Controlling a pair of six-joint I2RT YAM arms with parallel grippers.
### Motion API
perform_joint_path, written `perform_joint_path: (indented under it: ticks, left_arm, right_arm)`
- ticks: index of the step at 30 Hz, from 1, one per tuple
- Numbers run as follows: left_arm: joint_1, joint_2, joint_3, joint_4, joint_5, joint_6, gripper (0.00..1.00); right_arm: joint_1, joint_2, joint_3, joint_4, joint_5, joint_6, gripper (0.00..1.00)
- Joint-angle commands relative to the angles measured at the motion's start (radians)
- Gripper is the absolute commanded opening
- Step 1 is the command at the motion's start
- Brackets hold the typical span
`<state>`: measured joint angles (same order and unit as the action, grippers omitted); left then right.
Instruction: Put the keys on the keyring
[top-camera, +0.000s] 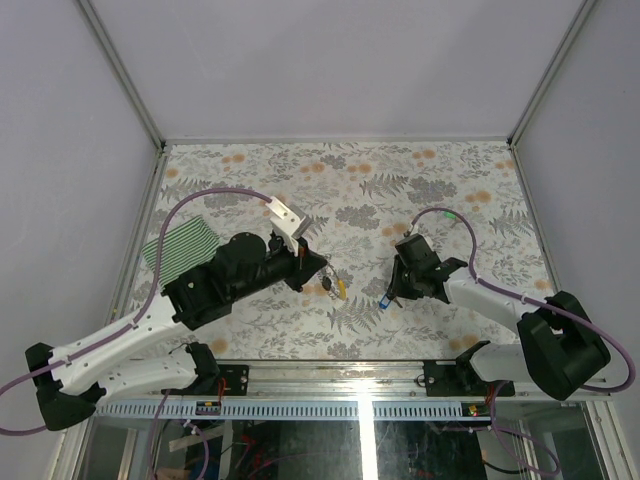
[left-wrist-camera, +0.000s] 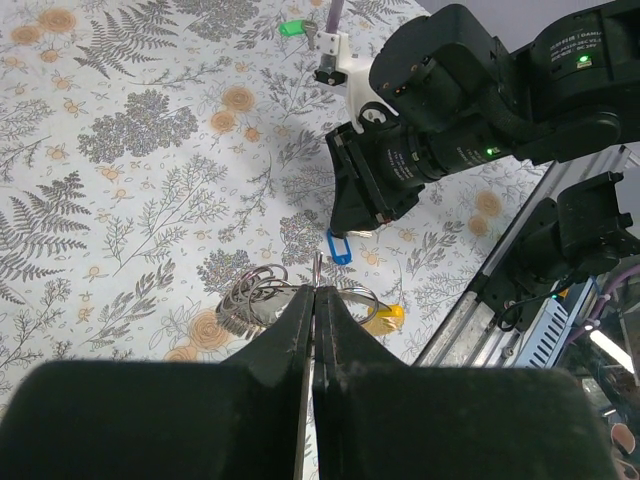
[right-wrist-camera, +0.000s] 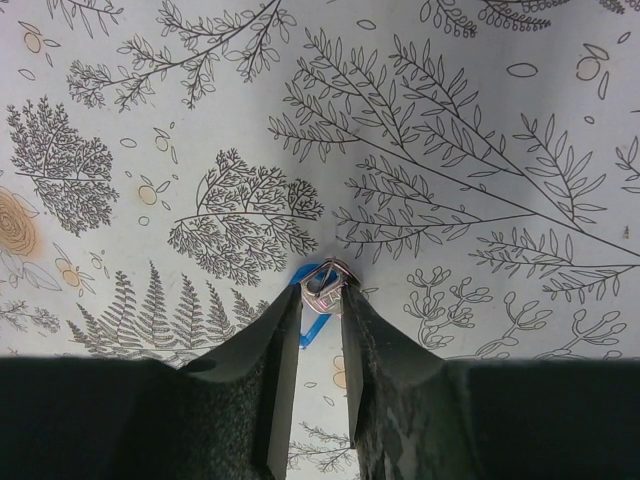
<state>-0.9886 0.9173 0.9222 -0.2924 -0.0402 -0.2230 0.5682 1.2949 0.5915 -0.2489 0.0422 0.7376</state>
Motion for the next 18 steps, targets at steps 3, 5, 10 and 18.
perform_joint_path:
  ticks: [3,5,10,18]
  left_arm:
    - [-0.006,-0.027,0.021,0.037,0.023,0.016,0.0]
    - [-0.006,-0.036,0.018,0.043,0.027,0.016,0.0]
    - [-0.005,-0.054,0.008,0.05,0.023,0.023,0.0]
    - [-0.005,-0.058,0.006,0.052,0.034,0.025,0.0]
  right_arm:
    - [-0.005,0.023,0.042,0.029,0.008,0.0,0.26]
    - [-0.005,0.023,0.041,0.028,0.008,0.0,0.25]
    - [-0.005,0.024,0.041,0.029,0.007,-0.001,0.19]
    - [-0.005,0.022,0.042,0.036,0.004,-0.006,0.05]
